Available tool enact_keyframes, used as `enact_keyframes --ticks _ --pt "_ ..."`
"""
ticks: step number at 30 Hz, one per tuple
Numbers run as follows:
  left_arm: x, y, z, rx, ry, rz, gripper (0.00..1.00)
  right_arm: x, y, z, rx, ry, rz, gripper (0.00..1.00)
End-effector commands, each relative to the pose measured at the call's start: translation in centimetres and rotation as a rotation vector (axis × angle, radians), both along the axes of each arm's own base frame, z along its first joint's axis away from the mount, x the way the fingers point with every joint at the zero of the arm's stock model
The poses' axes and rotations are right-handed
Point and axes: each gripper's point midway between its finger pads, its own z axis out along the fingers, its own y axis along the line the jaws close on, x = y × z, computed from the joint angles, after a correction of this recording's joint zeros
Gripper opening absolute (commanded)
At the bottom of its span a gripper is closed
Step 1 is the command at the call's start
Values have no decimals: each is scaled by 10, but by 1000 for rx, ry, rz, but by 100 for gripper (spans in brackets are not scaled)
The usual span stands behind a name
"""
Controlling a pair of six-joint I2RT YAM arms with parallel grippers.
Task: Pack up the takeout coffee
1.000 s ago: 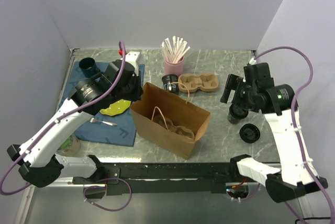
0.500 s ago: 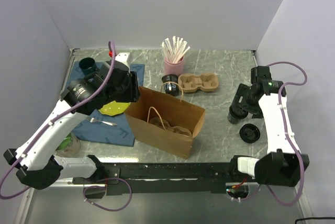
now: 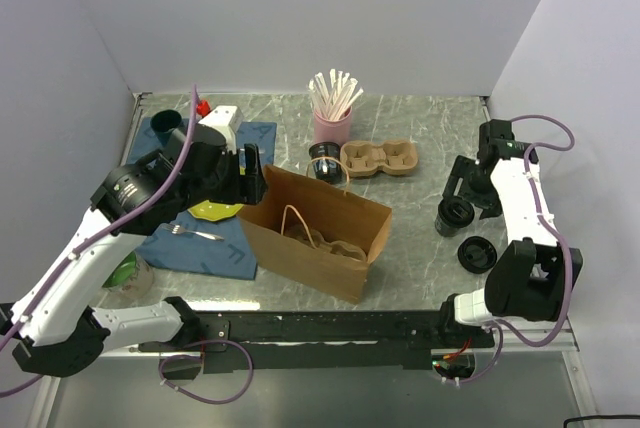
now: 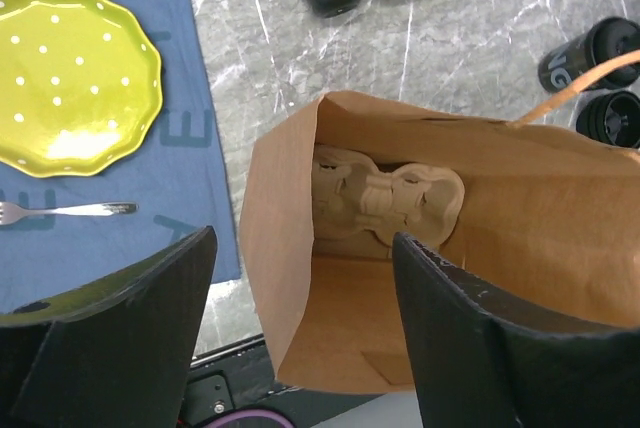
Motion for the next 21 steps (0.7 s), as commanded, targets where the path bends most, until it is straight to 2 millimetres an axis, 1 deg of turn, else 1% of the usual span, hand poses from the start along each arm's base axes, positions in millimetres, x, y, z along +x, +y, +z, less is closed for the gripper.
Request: enact_keyframes --ticks 1,7,11,21 --pt "-3 -4 2 -6 -16 -54 78 12 -6 -4 -14 -25 28 88" --pt "-5 1 -3 11 -1 -40 77 14 -5 -13 -1 1 51 83" --pt "-6 0 -3 -1 1 -39 76 15 -2 -18 18 15 70 82" --pt "-4 -4 -6 -9 11 -37 76 14 -4 -21 6 33 70 82"
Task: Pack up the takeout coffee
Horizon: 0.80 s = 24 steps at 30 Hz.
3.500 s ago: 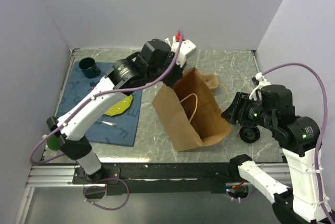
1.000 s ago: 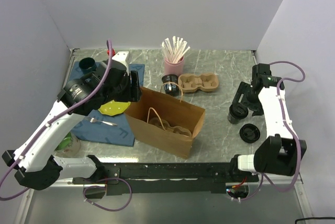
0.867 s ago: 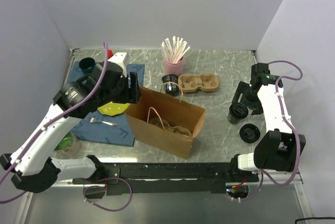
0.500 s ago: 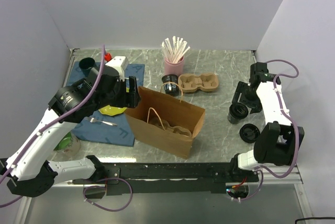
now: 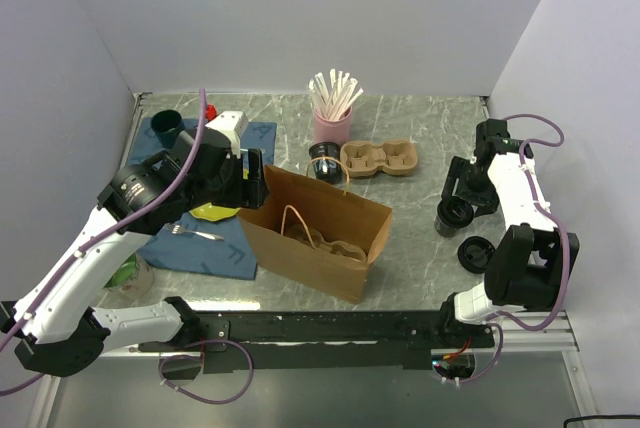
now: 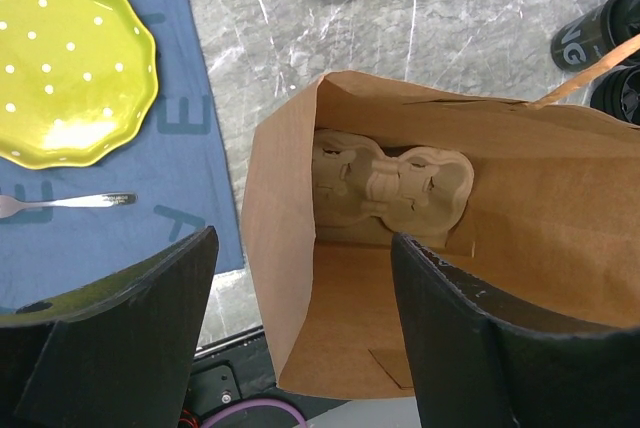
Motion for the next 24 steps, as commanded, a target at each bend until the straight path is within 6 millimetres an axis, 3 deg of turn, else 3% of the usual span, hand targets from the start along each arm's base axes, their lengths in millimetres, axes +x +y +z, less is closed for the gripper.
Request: enact_keyframes --ticks 1,15,24 --pt "1 -3 6 -29 -16 -5 75 1 -6 -2 -23 4 -3 82" --pt "-1 0 5 -17 -13 0 75 7 -6 23 -41 -51 -8 86" --pt "-3 1 6 -24 -18 -6 75 8 1 21 -45 -50 16 87"
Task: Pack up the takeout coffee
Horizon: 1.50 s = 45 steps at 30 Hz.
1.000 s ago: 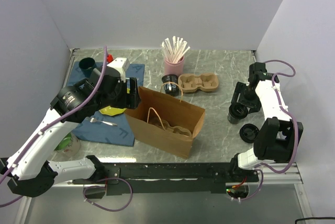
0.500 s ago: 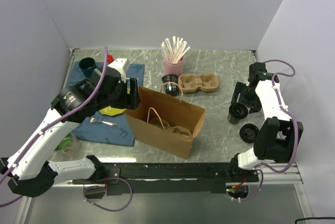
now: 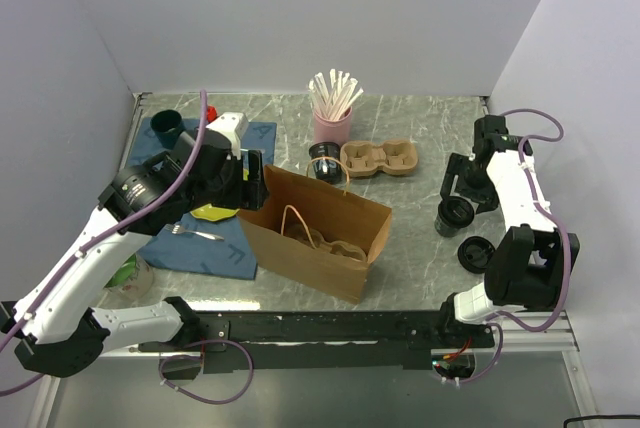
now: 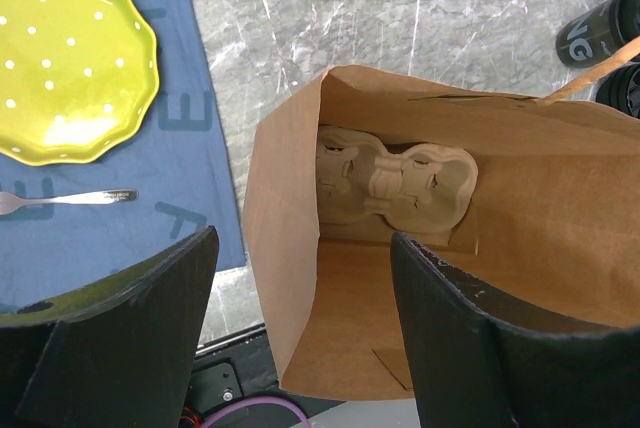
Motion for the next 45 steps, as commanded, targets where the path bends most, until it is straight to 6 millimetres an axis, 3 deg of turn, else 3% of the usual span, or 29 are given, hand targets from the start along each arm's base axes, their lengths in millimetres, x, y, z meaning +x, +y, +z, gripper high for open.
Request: enact_keyframes --ticks 1,31,45 --pt "-2 1 9 -28 -24 -7 75 2 -1 7 -24 -28 2 87" --pt "1 11 4 45 -24 13 75 -2 0 -18 -58 50 17 84" --pt "19 13 13 130 -50 30 73 -2 -1 -7 -67 36 16 85"
